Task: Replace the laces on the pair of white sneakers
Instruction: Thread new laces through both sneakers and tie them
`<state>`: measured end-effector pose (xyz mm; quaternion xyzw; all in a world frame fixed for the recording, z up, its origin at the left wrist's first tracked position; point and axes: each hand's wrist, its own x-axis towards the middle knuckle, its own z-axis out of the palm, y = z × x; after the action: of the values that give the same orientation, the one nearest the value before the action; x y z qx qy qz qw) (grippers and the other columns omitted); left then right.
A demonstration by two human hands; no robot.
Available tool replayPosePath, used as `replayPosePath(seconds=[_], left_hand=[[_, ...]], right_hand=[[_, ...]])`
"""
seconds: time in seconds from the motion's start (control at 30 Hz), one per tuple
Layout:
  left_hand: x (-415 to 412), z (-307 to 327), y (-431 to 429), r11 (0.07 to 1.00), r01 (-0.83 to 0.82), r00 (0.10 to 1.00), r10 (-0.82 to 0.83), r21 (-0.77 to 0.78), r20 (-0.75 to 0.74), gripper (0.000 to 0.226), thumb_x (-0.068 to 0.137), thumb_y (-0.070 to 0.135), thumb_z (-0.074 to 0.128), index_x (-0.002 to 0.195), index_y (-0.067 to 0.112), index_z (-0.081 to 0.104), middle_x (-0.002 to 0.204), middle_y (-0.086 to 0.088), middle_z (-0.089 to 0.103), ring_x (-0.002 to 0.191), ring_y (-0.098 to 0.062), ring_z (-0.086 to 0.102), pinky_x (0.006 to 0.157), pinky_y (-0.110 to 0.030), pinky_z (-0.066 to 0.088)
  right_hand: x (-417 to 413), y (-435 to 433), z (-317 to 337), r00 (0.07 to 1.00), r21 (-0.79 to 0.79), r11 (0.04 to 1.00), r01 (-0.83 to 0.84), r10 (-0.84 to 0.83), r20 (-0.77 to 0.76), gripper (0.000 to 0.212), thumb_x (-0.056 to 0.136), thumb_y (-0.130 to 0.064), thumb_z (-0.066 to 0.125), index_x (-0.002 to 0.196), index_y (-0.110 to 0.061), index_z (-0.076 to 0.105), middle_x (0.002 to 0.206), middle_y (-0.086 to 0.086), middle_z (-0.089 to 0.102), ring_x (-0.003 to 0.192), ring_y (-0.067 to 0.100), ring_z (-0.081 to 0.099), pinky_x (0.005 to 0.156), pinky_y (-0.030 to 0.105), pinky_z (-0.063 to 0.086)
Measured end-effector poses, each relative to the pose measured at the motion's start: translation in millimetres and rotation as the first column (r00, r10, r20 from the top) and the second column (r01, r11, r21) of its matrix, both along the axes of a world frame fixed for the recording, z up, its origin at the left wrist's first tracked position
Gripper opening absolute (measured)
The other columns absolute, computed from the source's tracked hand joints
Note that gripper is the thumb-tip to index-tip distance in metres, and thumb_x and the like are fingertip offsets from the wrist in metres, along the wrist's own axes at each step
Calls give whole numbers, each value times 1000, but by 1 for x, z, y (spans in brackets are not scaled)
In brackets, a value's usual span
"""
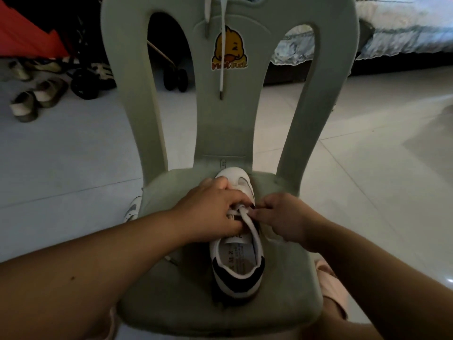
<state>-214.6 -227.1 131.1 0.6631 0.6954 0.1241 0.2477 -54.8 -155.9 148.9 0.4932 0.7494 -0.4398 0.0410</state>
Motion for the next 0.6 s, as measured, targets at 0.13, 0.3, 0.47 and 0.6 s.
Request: replayPosePath(seconds=[0.13, 0.3, 0.47, 0.6], left_hand=[[2, 3, 0, 1000, -8, 995, 9, 13, -104, 47, 76, 53, 61, 122, 51, 53, 117, 9, 36, 111, -15, 28, 90, -27, 29], [1, -2, -1, 999, -34, 999, 34, -32, 15, 46, 75, 46, 66, 119, 53, 53, 122, 12, 37, 117, -16, 28, 100, -32, 32], [0, -6, -4, 999, -32, 993, 37, -43, 115, 44, 77, 41, 67, 117, 53, 54, 125, 11, 34, 121, -14, 24, 96, -25, 23], [0, -7, -4, 998, -36, 989, 42, -49, 140, 43, 77, 43, 66, 118, 53, 54, 124, 12, 34, 122, -13, 22, 99, -27, 23]], right_hand=[[0, 2, 6, 996, 154, 985, -79, 73, 46, 23, 92, -31, 55, 81, -13, 64, 69, 1, 58, 62, 12, 51, 52, 24, 39], [17, 7, 20, 976, 417, 891, -178, 106, 190, 22, 94, -30, 52, 73, -28, 47, 69, -6, 54, 63, 5, 50, 53, 17, 36], [57, 25, 34, 977, 513, 854, -81, -35, 213, 21, 92, -27, 55, 71, -24, 52, 65, -2, 56, 60, 12, 53, 51, 25, 39], [71, 33, 37, 966, 550, 834, -47, -102, 238, 17, 90, -23, 59, 77, -12, 59, 65, 4, 57, 61, 20, 53, 53, 28, 40]])
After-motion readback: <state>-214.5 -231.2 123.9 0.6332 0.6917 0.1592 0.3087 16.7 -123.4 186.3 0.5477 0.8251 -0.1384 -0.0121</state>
